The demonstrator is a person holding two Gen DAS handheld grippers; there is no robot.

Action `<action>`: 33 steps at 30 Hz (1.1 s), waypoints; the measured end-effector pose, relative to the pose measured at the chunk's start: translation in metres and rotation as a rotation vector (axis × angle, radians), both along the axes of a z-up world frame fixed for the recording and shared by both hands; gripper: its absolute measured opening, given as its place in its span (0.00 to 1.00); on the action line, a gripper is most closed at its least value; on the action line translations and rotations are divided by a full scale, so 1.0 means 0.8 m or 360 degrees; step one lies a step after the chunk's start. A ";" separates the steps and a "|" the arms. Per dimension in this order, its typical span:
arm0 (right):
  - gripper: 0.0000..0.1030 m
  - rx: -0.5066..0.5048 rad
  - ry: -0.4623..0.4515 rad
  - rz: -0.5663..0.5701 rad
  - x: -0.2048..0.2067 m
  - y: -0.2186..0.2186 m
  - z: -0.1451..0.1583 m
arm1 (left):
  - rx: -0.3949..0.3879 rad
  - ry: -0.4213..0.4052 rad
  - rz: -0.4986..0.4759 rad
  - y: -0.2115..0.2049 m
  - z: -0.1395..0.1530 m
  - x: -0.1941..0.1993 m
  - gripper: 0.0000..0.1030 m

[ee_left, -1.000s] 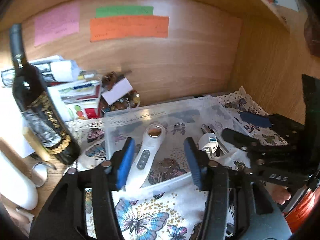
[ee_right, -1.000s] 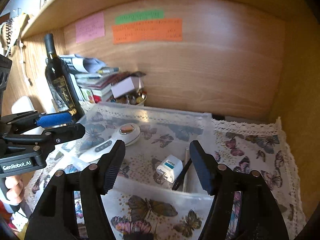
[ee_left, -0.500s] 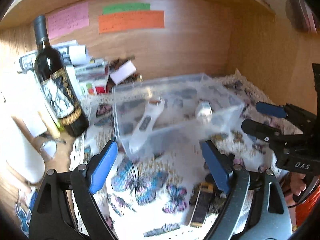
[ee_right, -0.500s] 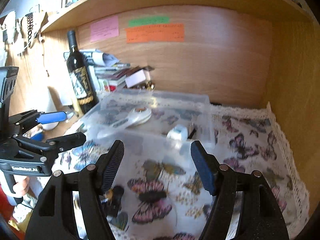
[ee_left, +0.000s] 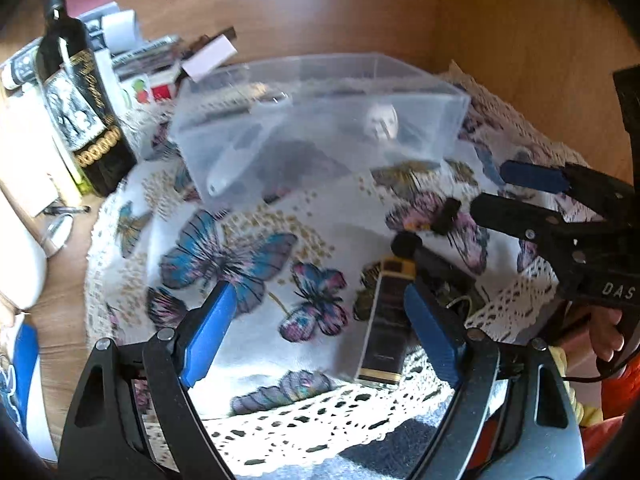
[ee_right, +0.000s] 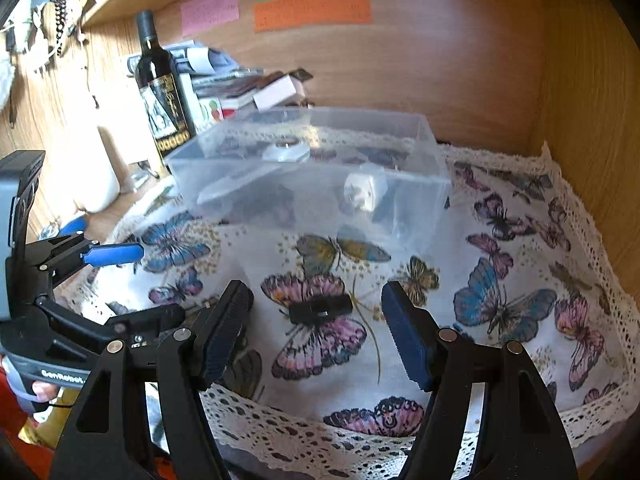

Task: Organize rigid objects
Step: 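Grasp the black gold-topped box with the left tool while the right tool grasps the black USB stick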

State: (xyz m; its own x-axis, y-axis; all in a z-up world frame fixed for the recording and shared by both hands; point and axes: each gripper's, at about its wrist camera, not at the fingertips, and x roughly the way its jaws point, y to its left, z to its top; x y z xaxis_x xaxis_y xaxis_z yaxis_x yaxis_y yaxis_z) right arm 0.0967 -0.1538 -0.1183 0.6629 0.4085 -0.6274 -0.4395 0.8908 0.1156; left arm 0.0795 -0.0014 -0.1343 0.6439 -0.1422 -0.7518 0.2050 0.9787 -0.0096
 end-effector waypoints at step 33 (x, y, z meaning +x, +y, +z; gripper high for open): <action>0.41 -0.0102 0.0097 0.0070 0.037 0.012 -0.031 | -0.0116 -0.0044 -0.0007 0.015 0.010 0.008 0.22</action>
State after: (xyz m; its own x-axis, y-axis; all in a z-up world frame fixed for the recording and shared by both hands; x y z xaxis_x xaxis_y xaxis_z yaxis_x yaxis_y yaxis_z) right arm 0.1259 -0.1444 -0.1429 0.6052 0.3945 -0.6915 -0.4724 0.8771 0.0869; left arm 0.0858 0.0102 -0.1266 0.6636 -0.1986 -0.7213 0.2104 0.9747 -0.0748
